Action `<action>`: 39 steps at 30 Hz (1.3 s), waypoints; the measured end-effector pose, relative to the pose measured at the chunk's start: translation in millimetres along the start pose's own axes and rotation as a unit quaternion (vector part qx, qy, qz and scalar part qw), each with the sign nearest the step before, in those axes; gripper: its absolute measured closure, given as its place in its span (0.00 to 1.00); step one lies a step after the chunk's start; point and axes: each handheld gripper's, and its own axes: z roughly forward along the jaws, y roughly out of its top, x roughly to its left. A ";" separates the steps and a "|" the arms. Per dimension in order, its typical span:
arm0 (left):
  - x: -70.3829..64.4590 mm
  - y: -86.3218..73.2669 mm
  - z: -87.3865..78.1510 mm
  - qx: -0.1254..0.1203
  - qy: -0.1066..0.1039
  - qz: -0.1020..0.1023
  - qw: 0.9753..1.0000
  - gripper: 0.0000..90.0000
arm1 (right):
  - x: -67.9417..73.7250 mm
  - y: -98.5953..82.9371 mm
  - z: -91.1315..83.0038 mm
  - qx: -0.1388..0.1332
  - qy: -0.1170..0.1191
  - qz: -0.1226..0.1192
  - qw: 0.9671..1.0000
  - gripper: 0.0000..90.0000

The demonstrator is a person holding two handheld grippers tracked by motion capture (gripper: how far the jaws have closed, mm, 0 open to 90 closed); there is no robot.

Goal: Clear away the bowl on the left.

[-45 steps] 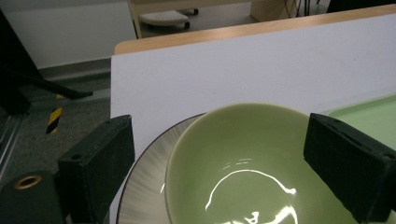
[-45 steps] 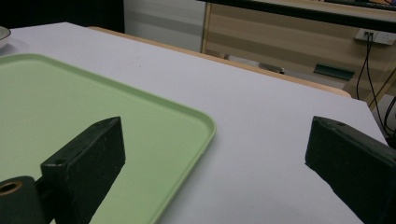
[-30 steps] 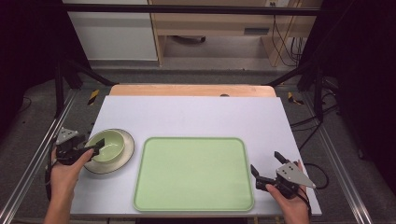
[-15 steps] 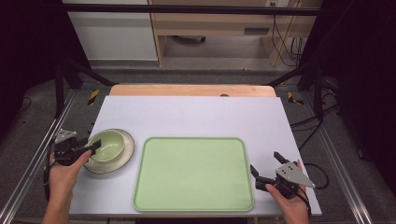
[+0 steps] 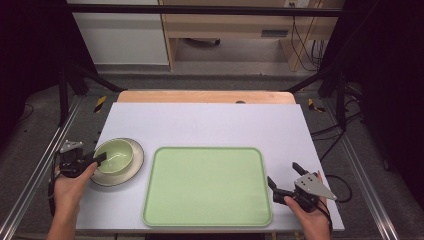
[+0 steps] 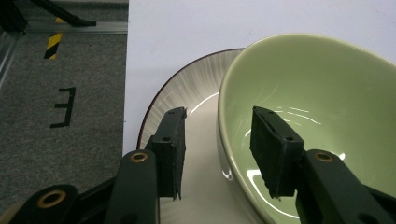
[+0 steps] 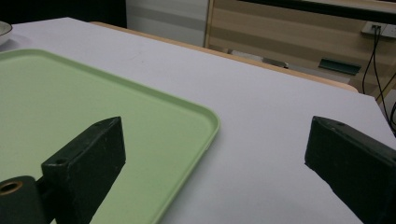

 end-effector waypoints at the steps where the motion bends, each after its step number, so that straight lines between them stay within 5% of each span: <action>1: 0.4 0.0 0.3 0.000 0.001 -0.002 1.000 0.64 | 0.9 0.1 0.9 0.002 0.002 0.000 1.000 0.06; 29: -1.5 2.7 7.6 0.023 -0.006 -0.005 1.000 0.89 | 1.2 -1.9 1.6 0.011 0.007 -0.002 1.000 0.06; 39: 2.2 2.2 5.0 0.021 -0.018 -0.028 0.999 0.92 | 0.8 -2.1 1.7 0.013 0.008 -0.002 1.000 0.06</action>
